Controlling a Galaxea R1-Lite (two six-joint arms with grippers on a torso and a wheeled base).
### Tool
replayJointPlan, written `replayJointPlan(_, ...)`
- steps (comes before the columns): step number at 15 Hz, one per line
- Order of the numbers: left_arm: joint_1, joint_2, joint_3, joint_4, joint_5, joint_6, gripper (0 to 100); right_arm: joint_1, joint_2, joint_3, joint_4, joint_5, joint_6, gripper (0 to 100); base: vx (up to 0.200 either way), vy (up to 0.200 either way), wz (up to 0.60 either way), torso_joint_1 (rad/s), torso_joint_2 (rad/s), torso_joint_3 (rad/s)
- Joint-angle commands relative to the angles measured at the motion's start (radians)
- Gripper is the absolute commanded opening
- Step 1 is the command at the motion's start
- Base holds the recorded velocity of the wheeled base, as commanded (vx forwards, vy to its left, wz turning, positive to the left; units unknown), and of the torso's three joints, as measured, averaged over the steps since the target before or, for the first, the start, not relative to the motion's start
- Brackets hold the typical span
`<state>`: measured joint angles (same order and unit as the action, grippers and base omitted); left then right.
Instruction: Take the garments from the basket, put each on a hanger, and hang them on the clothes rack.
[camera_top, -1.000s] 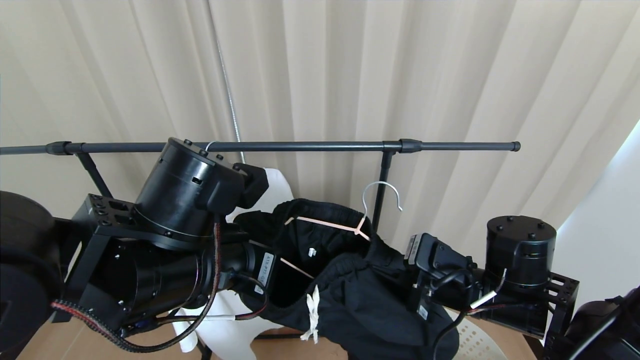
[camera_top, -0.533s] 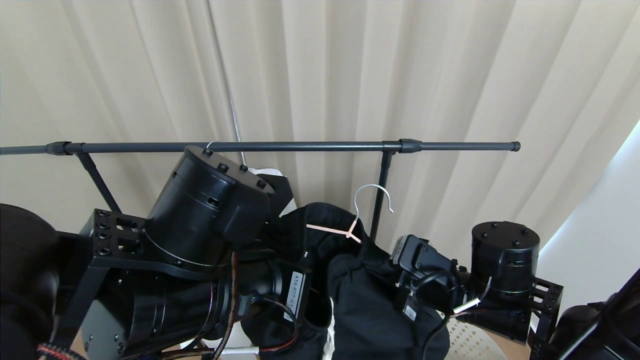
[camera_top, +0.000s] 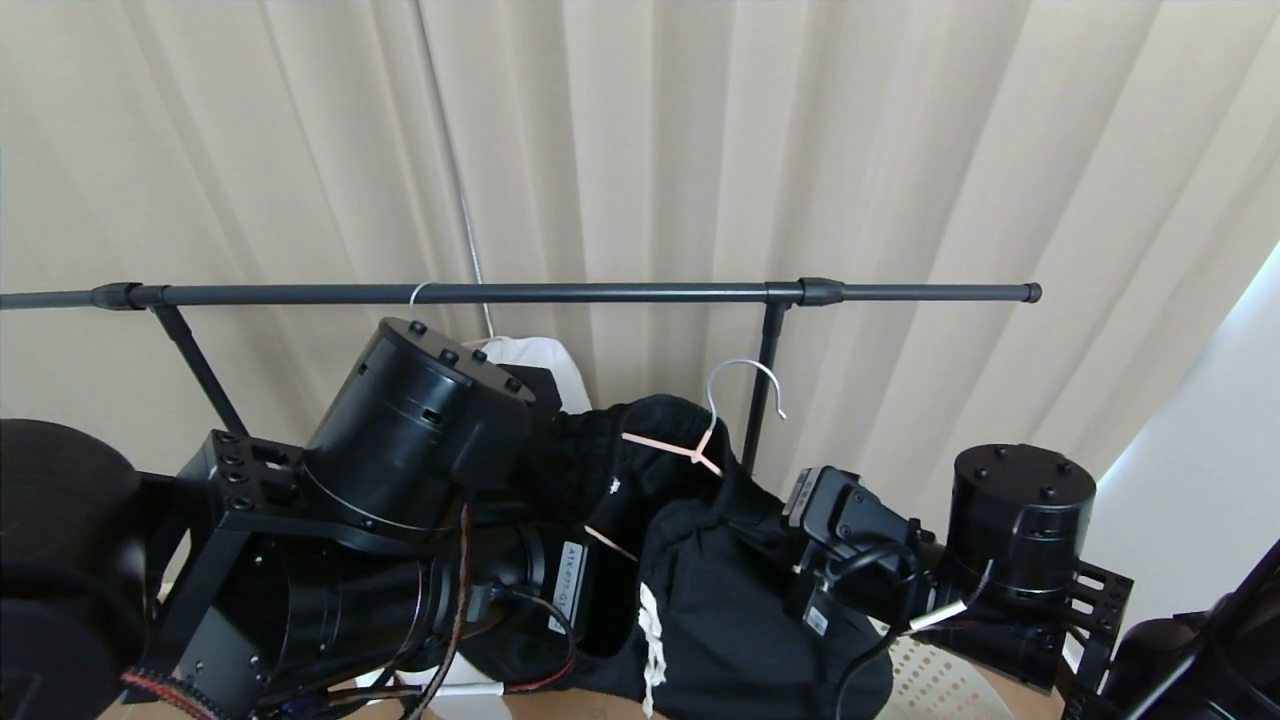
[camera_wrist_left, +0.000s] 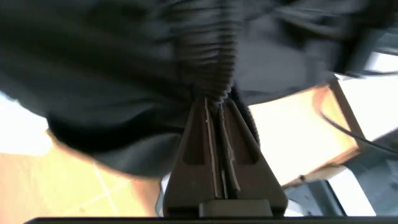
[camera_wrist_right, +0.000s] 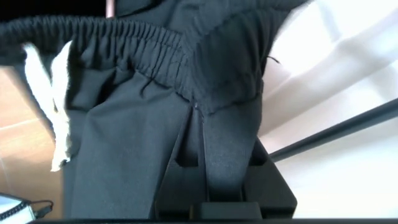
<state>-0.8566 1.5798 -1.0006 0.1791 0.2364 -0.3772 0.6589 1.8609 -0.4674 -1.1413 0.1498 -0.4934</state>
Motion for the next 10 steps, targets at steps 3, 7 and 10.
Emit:
replayJointPlan(3, 0.027, 0.054, 0.0, -0.055, 0.003, -0.002, 0, 0.016, -0.063, 0.013, -0.002, 0.001, -0.001, 0, 0.0, 0.0, 0.0, 0.0, 0.0, 0.0)
replayJointPlan(7, 0.028, 0.129, 0.002, -0.153, 0.012, -0.003, 0, 0.036, -0.104, 0.023, -0.002, -0.001, -0.002, 0, 0.0, 0.0, 0.0, 0.0, 0.0, 0.0)
replayJointPlan(10, 0.028, 0.158, 0.005, -0.211, 0.035, -0.008, 0, 0.064, -0.131, 0.036, -0.002, -0.003, -0.002, 0, 0.0, 0.0, 0.0, 0.0, 0.0, 0.0)
